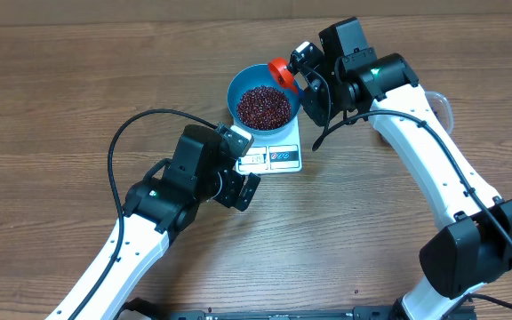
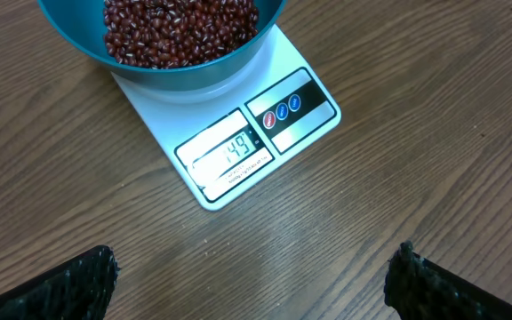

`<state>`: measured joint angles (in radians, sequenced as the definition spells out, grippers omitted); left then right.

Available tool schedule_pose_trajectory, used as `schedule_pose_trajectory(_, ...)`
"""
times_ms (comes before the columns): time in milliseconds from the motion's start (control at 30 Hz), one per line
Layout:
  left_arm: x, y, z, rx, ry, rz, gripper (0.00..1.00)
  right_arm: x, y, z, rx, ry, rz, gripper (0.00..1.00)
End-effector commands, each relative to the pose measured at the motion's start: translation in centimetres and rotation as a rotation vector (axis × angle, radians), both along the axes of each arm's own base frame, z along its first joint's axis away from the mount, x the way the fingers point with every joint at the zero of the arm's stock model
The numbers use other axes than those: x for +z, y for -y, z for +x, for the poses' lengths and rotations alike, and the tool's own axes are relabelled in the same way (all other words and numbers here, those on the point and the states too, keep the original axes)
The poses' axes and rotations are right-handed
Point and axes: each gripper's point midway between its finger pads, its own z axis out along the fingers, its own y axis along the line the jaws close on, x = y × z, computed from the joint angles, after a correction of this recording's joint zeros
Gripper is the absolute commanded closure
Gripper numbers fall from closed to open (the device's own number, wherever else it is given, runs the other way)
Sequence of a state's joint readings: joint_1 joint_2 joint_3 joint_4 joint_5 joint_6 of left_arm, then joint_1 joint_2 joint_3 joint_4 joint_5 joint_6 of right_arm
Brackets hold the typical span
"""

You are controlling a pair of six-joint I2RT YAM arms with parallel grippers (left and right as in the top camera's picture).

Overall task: Scoop item into bowl and weigh 150g on scale
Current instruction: 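Tip the scoop gently with the right gripper until the scale reads 150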

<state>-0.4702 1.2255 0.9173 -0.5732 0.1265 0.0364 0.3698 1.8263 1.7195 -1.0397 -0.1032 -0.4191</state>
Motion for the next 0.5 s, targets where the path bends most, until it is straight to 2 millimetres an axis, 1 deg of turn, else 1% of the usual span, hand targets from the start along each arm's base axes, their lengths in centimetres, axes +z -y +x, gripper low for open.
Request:
schedule_pose_trajectory(0, 0.73, -0.04, 0.55, 0.002, 0.022, 0.001, 0.00, 1.01, -0.14, 0.50, -0.004, 0.030, 0.008, 0.96)
schedule_pose_trajectory(467, 0.75, -0.05, 0.54, 0.002, 0.022, 0.001, 0.01, 0.75, 0.03, 0.06, -0.003, 0.010, -0.001, 0.96)
